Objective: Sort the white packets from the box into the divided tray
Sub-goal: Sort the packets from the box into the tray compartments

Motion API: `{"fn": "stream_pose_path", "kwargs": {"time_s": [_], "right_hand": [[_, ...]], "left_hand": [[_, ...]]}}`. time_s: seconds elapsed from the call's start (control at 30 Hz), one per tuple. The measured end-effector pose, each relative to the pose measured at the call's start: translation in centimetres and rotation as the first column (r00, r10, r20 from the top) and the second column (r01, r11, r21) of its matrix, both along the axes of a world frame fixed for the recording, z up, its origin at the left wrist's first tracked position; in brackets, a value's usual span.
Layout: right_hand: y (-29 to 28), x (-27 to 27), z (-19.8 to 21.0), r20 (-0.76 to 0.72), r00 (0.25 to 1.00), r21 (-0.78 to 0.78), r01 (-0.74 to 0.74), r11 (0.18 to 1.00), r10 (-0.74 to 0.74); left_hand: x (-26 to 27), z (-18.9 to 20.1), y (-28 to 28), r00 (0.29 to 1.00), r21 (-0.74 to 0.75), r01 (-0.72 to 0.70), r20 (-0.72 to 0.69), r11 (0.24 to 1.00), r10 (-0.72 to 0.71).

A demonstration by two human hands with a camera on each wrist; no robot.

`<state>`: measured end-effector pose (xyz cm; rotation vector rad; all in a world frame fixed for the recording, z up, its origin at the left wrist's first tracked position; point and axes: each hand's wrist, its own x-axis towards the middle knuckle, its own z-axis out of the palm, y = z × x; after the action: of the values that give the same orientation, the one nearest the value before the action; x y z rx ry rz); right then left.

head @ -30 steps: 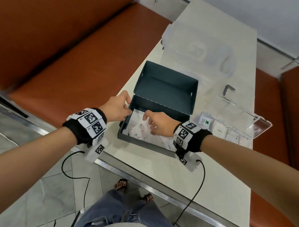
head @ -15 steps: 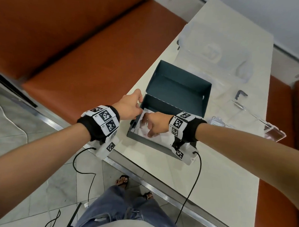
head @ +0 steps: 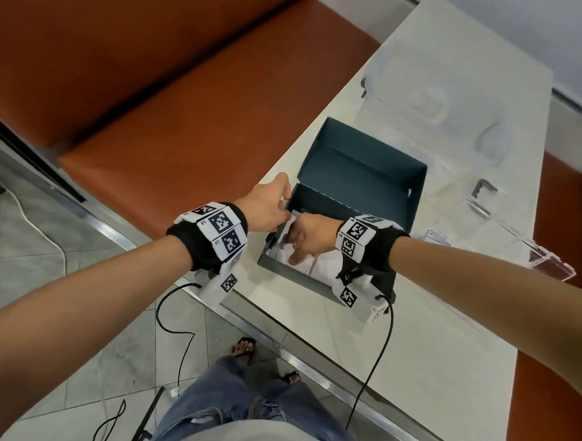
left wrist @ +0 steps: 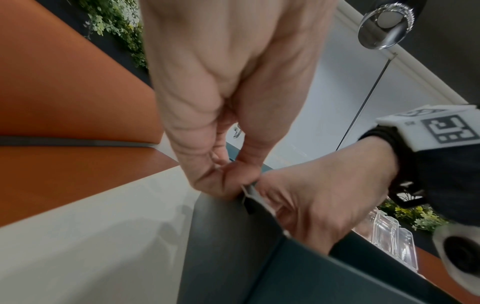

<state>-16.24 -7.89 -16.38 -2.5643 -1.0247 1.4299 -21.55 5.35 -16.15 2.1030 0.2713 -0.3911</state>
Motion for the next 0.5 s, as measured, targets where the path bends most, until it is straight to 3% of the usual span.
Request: {"fn": "stream_pose_path", "kwargs": {"time_s": [0.1,0.23,0.4,0.5], "right_hand": [[0.0,-0.4,-0.6,0.043,0.996,-0.055,-0.078,0.995,0.080],[-0.4,-0.9,-0.3,0.114,0.986,0.008,-0.125,0.992,0.123],[-2.5,0.3,2.4,0.080,0.994,0.102,0.064,0.993,-0.073],[-4.8,1.0,4.3,0.027,0.962,0.237,0.260,0.936,-0.273]], "left_hand": [[0.0,0.1,0.0,1.000,0.003,0.010,-0.002,1.000,-0.010],[0.1,0.0,-0.1,1.000,0.017,0.014,0.001,1.000,-0.014],[0.0,0.0,-0.1,1.000,0.036,0.010,0.010,0.999,-0.010],[0.2,0.3,0.0,0.999,0.048,-0.005,-0.035,0.999,0.006]]}}
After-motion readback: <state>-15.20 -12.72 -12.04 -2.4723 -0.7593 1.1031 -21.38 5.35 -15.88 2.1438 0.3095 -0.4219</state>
